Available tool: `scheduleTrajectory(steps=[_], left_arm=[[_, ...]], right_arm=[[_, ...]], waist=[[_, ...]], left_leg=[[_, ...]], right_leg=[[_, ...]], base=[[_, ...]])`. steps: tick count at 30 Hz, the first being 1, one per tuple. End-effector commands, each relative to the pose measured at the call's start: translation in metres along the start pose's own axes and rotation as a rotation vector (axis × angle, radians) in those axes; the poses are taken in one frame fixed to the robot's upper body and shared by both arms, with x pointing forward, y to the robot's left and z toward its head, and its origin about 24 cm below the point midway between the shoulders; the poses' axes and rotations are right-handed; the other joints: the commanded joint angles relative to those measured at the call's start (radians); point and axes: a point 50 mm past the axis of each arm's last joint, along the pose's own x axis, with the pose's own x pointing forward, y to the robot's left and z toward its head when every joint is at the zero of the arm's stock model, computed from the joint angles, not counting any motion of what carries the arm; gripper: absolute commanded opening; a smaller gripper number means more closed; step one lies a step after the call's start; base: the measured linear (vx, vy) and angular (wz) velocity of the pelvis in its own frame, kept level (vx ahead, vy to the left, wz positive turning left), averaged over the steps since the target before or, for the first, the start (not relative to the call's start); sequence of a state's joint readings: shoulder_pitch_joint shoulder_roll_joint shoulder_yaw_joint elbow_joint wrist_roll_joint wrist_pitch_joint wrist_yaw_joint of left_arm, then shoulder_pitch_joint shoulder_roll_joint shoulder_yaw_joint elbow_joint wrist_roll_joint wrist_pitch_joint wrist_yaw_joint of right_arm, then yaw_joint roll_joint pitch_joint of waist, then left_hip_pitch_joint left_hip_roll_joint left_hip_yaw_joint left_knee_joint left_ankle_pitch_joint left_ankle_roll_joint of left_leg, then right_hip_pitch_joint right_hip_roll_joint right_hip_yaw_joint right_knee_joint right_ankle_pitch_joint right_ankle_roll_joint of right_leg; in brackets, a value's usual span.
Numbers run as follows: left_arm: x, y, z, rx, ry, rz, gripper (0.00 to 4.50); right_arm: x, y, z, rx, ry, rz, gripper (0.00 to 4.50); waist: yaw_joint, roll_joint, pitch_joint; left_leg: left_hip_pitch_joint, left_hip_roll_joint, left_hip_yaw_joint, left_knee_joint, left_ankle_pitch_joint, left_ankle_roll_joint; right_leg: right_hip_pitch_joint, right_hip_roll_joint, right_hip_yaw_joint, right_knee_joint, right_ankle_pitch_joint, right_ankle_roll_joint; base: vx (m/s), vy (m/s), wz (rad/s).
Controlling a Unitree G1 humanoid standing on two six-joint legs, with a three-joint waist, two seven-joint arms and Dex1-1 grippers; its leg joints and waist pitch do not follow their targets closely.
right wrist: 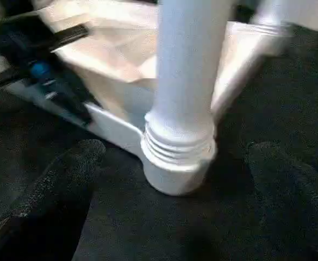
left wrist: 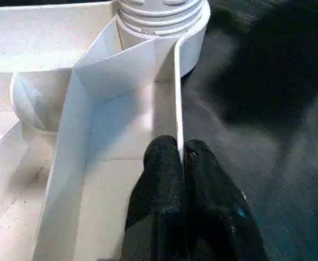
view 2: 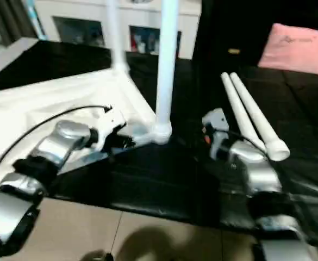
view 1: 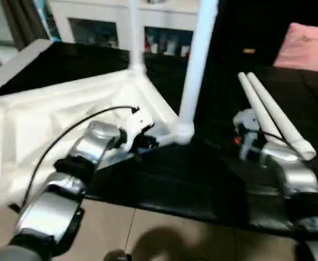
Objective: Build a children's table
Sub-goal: Rotate leg to tighten
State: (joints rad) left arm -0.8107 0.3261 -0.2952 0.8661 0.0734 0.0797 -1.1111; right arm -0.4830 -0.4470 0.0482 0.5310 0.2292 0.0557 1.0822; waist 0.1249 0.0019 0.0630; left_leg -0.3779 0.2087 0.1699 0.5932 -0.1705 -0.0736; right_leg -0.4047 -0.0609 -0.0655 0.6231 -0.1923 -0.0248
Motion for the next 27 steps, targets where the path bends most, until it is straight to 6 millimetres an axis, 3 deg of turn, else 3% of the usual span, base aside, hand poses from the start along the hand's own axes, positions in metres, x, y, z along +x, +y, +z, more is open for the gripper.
scheduleTrajectory(steps=[1, 6, 12, 13, 27], left_arm=[[0.002, -0.008, 0.010, 0.102, -0.013, -0.107, 0.00], [-0.006, -0.015, 0.004, 0.172, 0.029, -0.235, 0.00], [-0.013, -0.019, -0.002, 0.239, 0.083, -0.314, 0.00], [-0.014, -0.020, -0.002, 0.246, 0.088, -0.323, 0.00], [-0.015, -0.025, -0.003, 0.275, 0.089, -0.379, 0.00]], right_arm=[[0.002, 0.009, 0.001, -0.034, 0.029, 0.101, 4.46], [0.003, 0.021, 0.003, -0.075, 0.070, 0.260, 4.46], [0.004, 0.026, 0.000, -0.085, 0.118, 0.354, 4.46], [0.005, 0.026, -0.001, -0.087, 0.125, 0.368, 4.20], [0.009, 0.032, -0.006, -0.059, 0.136, 0.443, 3.15]], waist=[[0.001, 0.003, -0.080], [0.016, 0.008, -0.079], [0.018, 0.004, -0.077], [0.017, 0.004, -0.079], [0.020, 0.004, -0.080]], left_leg=[[0.014, 0.025, 0.000, -0.056, -0.153, 0.078], [0.021, 0.029, 0.000, -0.058, -0.183, 0.060], [0.017, 0.027, -0.002, -0.062, -0.199, 0.040], [0.017, 0.027, -0.002, -0.062, -0.194, 0.040], [0.017, 0.027, -0.001, -0.060, -0.173, 0.041]], right_leg=[[0.066, -0.075, 0.044, -0.066, -0.019, -0.257], [0.057, -0.078, 0.045, -0.067, -0.055, -0.260], [0.060, -0.080, 0.045, -0.070, -0.106, -0.238], [0.061, -0.080, 0.045, -0.069, -0.103, -0.237], [0.059, -0.079, 0.044, -0.066, -0.086, -0.240]], base=[[0.000, 0.000, 0.00], [0.000, 0.000, 0.00], [0.000, 0.000, 0.00], [0.000, 0.000, 0.00], [0.000, 0.000, 0.00]])
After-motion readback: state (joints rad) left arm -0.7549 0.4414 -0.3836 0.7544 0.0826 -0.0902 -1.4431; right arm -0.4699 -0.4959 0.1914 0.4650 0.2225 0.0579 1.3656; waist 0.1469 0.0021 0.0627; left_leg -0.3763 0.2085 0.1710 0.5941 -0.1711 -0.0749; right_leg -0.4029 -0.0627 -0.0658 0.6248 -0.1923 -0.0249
